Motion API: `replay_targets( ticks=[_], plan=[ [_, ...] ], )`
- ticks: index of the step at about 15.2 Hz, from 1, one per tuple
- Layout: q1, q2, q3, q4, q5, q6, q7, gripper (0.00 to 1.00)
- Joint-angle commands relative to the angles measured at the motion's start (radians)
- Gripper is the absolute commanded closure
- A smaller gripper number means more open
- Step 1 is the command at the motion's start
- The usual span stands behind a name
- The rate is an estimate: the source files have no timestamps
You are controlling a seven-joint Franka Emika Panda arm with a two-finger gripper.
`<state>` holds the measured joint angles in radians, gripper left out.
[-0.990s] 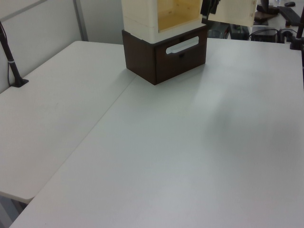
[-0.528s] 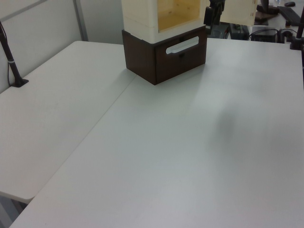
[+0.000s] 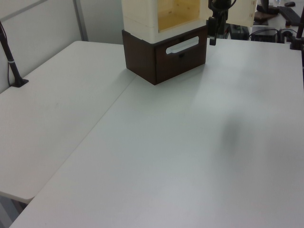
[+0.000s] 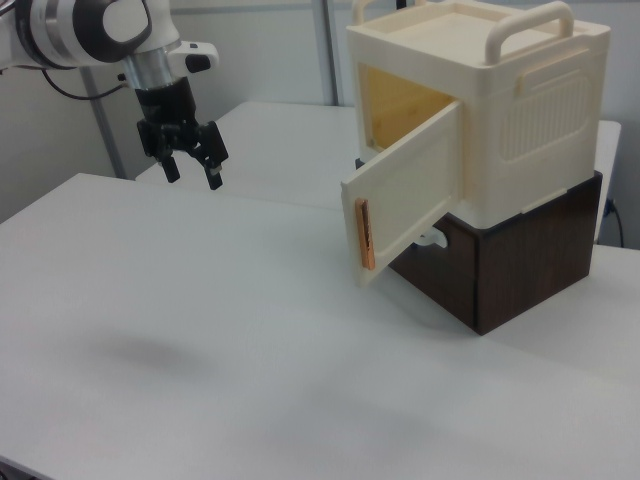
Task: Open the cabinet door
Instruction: 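Release the handle and lift the gripper away from the door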
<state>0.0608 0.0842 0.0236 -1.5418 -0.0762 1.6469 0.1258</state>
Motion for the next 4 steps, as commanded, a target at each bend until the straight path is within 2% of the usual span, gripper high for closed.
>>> replay_targets(
  ticks=[1,4],
  plan=[
    [0.014,-0.034,-0.019,-0.044,0.001,-0.01,0.009,0.0],
    [0.013,-0.029,-0.019,-0.041,0.001,-0.01,0.009,0.0]
  ],
)
